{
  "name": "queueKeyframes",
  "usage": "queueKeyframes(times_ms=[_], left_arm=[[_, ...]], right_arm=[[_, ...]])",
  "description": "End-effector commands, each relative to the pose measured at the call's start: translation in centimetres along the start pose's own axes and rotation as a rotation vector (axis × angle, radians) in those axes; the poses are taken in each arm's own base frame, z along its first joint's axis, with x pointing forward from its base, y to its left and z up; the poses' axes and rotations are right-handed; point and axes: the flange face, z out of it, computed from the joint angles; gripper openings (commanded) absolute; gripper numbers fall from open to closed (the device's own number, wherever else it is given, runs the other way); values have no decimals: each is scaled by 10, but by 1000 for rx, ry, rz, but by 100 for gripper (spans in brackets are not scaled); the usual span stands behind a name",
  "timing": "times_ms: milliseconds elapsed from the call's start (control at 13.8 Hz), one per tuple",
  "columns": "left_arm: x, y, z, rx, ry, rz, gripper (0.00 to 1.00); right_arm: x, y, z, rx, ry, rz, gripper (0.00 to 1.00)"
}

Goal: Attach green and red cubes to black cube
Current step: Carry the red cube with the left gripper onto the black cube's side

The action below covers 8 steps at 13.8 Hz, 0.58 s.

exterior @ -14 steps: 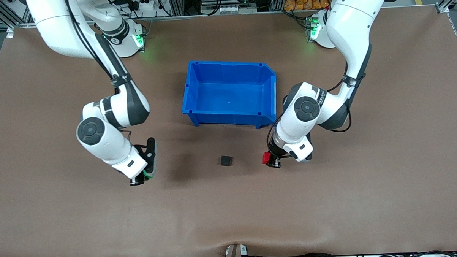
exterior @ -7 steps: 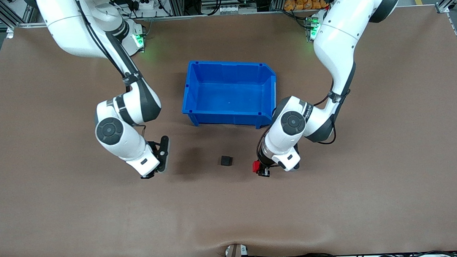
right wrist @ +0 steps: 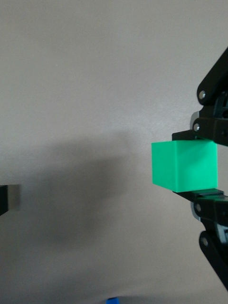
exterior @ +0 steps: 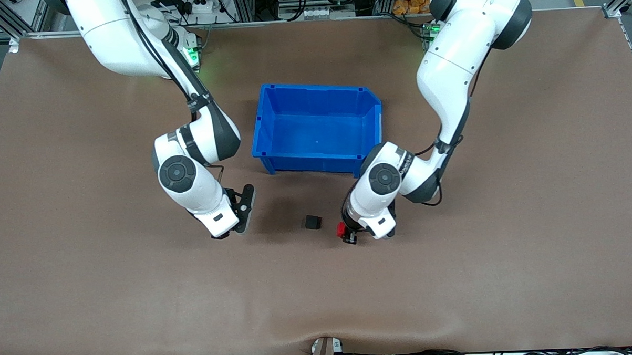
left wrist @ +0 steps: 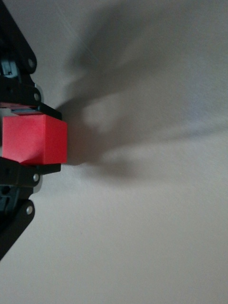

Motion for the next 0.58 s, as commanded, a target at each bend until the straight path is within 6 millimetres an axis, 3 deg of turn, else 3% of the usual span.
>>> queueKeyframes(times_ms=[0,217,506], left_arm=[[-14,-5,13,11,-9,28,0],[-30,-13,13,19,-21,44,0],[-34,-13,16,23,-27,46,0]], right_arm=[[9,2,-1,5,7,14,0],[10,2,-1,4,8,14,0],[20,-5,-1,2,10,25,0]])
